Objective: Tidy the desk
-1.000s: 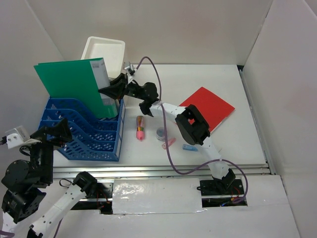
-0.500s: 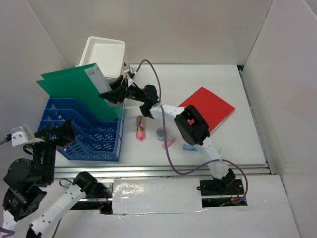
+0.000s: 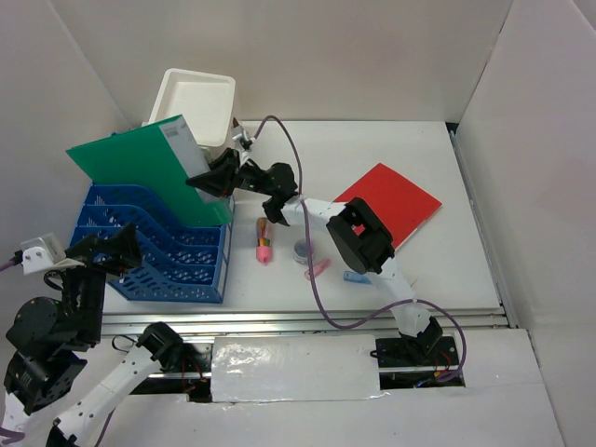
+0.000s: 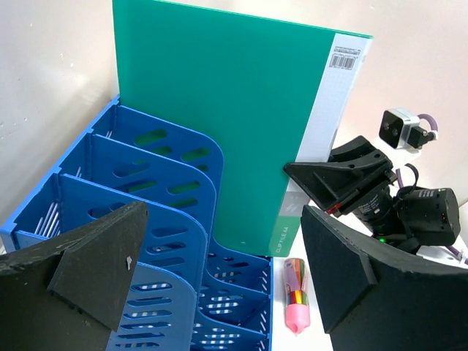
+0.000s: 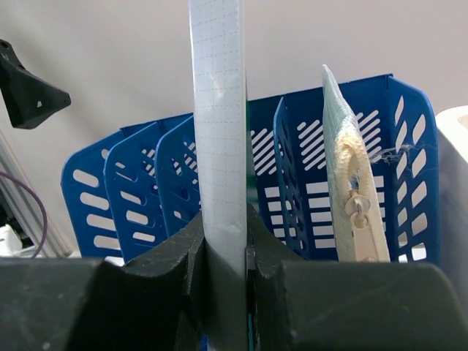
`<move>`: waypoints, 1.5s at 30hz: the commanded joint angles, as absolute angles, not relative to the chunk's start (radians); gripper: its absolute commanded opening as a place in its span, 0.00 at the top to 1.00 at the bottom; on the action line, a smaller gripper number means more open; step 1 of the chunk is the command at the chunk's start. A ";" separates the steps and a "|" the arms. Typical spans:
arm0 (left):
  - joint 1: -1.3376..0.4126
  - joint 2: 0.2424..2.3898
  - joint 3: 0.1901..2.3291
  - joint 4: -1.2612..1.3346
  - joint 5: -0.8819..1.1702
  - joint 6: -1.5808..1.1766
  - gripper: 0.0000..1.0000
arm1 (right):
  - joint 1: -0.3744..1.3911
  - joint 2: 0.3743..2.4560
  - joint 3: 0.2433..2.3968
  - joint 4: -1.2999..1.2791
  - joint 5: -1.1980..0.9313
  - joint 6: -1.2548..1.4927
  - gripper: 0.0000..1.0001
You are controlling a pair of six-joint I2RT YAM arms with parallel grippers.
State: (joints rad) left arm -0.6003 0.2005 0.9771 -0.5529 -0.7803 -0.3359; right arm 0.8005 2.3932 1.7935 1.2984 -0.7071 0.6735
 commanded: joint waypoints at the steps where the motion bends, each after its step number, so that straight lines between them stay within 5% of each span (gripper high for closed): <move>1: -0.609 0.196 0.989 -0.509 -0.793 -0.304 0.00 | 0.836 2.350 1.806 1.595 -0.666 0.709 1.00; 16: -0.621 0.212 0.985 -0.503 -0.796 -0.302 0.01 | 0.857 2.232 1.669 1.764 -0.568 0.629 1.00; 45: -0.632 0.219 0.951 -0.472 -0.735 -0.270 0.00 | 0.862 2.490 1.971 1.767 -0.604 0.572 1.00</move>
